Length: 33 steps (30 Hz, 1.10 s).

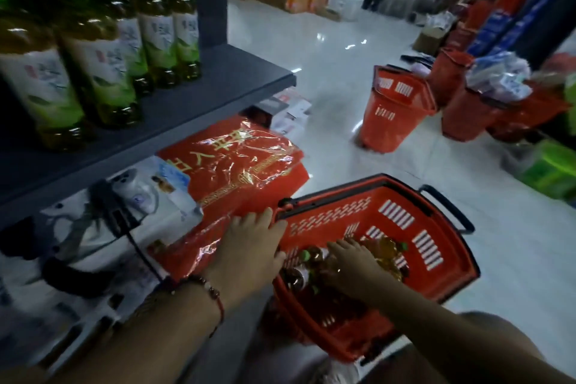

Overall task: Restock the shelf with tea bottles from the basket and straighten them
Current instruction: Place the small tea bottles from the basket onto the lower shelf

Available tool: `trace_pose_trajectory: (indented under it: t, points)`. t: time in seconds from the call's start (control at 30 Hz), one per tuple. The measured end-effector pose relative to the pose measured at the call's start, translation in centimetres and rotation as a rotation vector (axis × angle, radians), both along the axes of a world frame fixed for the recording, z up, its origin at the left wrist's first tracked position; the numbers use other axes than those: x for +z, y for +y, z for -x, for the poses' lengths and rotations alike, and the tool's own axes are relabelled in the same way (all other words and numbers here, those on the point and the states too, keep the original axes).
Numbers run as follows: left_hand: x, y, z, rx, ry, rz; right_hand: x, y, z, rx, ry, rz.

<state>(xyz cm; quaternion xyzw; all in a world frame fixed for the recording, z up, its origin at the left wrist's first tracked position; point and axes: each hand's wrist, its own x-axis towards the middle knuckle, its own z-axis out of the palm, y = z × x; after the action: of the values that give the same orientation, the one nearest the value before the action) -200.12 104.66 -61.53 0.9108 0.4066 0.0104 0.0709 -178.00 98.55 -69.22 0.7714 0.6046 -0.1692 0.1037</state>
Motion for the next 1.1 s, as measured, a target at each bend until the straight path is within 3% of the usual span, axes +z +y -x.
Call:
trace_pose_trajectory:
  t: [0.23, 0.47, 0.6, 0.83, 1.0, 1.1]
  points:
    - [-3.1, -1.1, -5.6, -0.165, 0.079, 0.023, -6.0, -4.3, -3.8, -0.156, -0.034, 0.169]
    - [-5.7, -0.5, -9.5, -0.237, 0.120, 0.031, -9.1, -2.0, -5.1, -0.230, -0.052, 0.216]
    - [-7.4, 0.3, -10.4, -0.240, 0.159, 0.060, -11.3, -0.5, -4.8, -0.123, -0.043, 0.240]
    - [-9.7, 0.8, -10.6, -0.208, 0.166, 0.104, -16.5, 2.7, -5.1, 0.191, -0.240, 0.324]
    - [-10.2, 1.4, -10.4, -0.212, 0.156, 0.114, -16.6, 4.2, -5.4, 0.293, -0.342, 0.160]
    - [-10.1, 1.8, -10.3, -0.212, 0.153, 0.117, -14.5, 4.9, -6.4, 0.237, -0.264, 0.090]
